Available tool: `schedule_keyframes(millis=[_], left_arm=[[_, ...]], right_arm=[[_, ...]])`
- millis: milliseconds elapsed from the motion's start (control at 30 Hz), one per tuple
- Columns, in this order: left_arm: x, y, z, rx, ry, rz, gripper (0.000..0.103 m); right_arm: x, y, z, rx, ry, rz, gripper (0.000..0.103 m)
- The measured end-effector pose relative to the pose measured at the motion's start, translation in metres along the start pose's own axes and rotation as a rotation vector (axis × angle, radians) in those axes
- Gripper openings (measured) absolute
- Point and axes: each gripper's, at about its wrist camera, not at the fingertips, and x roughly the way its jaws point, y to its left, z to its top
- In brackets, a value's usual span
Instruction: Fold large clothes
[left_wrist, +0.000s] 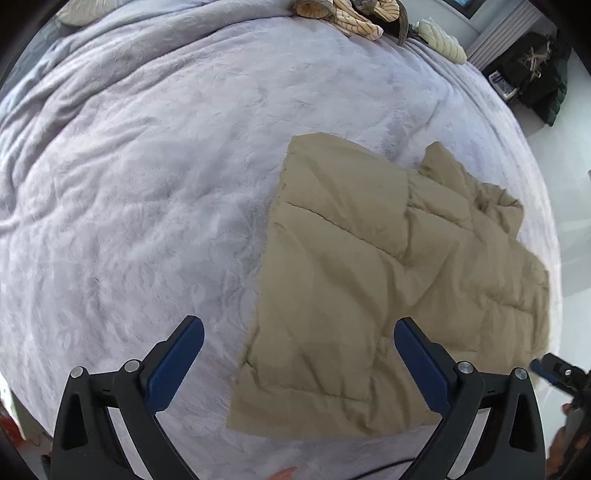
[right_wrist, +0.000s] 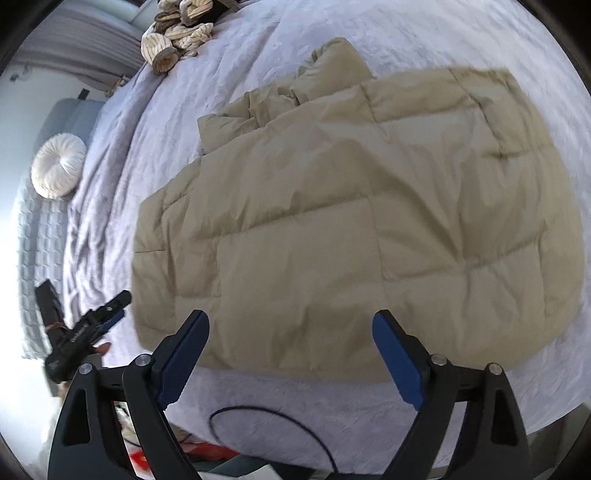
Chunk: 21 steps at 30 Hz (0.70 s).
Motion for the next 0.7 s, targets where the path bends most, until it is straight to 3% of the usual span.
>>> schedule_keyframes(millis=[433,500,567,633,700], left_arm=[[0.027,0.005,0.010,0.072,0.012,0.007,0.103],[0.030,0.006,0.011,0.084,0.020,0.004,0.103],[0.031,0.007,0.010,0.092,0.018,-0.004,0.103],[0.032,0.011,0.011,0.091,0.016,-0.016,0.103],[0.033,0.017,0.012,0.080,0.005,-0.023,0.103]], right_arm=[[0.020,0.028,0.023,-0.065,-0.082,-0.037,0.091],[0.023,0.031,0.026,-0.069,-0.115,-0.041,0.075],[0.029,0.032,0.031,-0.067,-0.119,-0.055,0.033],[0.037,0.031,0.035,-0.062,-0.116,-0.039,0.023],[0.042,0.030,0.037,-0.068,-0.121,-0.037,0.023]])
